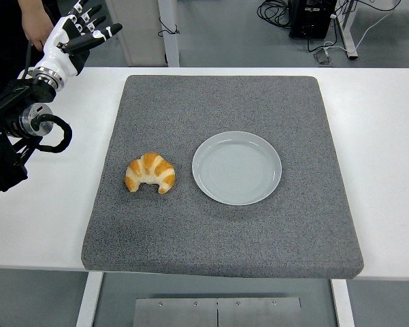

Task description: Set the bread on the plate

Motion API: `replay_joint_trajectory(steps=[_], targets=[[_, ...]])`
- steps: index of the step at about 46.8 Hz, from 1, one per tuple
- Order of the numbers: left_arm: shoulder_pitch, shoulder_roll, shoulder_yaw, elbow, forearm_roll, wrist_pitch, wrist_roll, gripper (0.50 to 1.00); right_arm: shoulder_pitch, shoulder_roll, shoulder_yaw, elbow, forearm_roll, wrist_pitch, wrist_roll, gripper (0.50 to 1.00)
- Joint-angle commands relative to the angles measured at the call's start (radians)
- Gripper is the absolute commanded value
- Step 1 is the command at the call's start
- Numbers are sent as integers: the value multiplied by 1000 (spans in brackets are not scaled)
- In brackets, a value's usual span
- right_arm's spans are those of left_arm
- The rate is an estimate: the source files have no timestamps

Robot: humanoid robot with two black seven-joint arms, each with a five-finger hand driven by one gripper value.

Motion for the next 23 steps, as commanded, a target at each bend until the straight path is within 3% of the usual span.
replay_joint_trajectory(steps=[1,11,19,23], targets=[[-15,24,42,-27,2,0,0,972,0,0,0,-1,0,0,0,1000],[-87,50,201,-66,2,5,14,972,0,0,0,0,0,0,0,1000],[-162,50,345,-67,30,3,139,971,0,0,0,0,0,0,0,1000],[-173,52,358,-67,68,1,158,971,0,0,0,0,0,0,0,1000]])
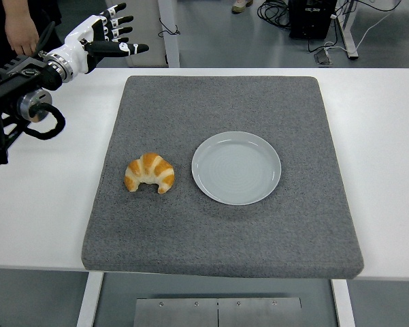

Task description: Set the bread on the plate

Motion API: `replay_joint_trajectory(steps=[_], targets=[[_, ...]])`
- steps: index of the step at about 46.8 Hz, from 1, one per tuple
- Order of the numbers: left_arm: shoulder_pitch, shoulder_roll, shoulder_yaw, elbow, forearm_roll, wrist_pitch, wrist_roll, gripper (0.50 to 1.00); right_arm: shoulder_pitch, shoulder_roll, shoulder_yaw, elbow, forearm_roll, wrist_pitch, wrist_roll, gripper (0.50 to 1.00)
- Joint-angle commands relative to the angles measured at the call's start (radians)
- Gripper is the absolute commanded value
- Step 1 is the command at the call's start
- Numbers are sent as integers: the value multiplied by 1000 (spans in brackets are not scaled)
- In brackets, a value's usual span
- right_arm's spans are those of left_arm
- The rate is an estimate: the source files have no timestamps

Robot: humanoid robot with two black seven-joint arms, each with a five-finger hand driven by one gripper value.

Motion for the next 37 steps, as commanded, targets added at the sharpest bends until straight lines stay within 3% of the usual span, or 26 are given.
replay_joint_trajectory(steps=[1,6,17,24,37], targets=[[-8,1,7,-1,43,-1,11,971,0,0,0,1,0,0,0,1000],[-22,9,5,-33,138,-1,16,969,0,0,0,1,0,0,0,1000],[-57,128,13,-297,344,3,24,968,0,0,0,-1,0,0,0,1000],[-88,168,54,-357,434,3,50,968,0,0,0,1,0,0,0,1000],[-108,253,103,-501,581,3,50,966,0,0,0,-1,0,0,0,1000]])
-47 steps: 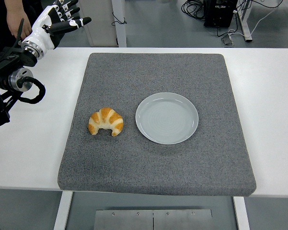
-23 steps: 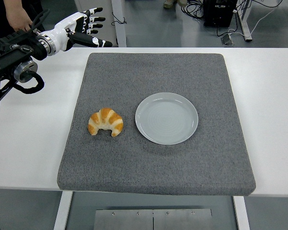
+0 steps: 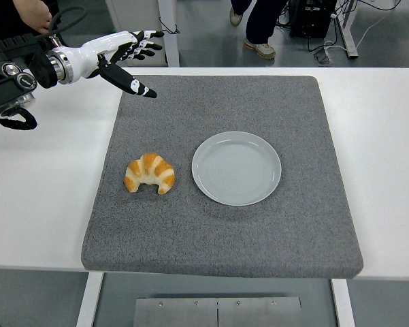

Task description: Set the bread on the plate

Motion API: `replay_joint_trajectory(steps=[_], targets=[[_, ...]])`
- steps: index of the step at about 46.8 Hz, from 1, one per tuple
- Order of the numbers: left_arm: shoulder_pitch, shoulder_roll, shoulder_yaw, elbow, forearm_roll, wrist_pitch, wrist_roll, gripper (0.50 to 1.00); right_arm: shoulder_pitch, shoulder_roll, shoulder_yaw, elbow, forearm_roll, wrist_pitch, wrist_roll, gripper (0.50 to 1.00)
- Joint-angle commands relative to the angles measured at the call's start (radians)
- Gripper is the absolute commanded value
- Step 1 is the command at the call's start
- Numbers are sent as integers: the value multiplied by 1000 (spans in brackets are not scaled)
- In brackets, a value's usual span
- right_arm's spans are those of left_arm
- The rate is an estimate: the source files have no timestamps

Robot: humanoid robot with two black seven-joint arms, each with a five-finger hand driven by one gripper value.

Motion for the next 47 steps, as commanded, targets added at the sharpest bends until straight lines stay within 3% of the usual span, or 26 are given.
replay_joint_trajectory(steps=[1,25,47], targets=[[-1,25,23,-56,39,2,-1,966,0,0,0,1,0,0,0,1000],[-54,66,181,-194,148,5,-3,965,0,0,0,1,0,0,0,1000],[-61,154,201,-324,263,32,-9,960,0,0,0,1,0,0,0,1000]])
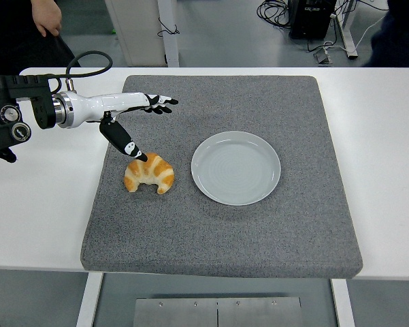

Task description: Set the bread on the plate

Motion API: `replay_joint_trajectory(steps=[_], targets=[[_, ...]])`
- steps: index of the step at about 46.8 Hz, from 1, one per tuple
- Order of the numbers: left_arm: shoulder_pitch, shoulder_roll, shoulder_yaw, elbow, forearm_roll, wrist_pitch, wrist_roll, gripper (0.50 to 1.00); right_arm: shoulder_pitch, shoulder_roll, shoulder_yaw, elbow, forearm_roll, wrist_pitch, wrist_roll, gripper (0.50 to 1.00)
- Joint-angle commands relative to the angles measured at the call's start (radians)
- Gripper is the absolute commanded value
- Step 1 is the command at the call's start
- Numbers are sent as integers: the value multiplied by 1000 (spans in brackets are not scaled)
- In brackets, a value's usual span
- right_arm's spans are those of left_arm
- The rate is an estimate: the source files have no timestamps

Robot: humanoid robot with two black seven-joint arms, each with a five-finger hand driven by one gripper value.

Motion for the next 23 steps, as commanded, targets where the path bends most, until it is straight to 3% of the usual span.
replay_joint_trajectory(steps=[1,23], targets=[[5,23,0,-27,41,17,-6,960,0,0,0,2,0,0,0,1000],[101,44,0,-67,239,170,-9,951,0,0,0,2,0,0,0,1000]])
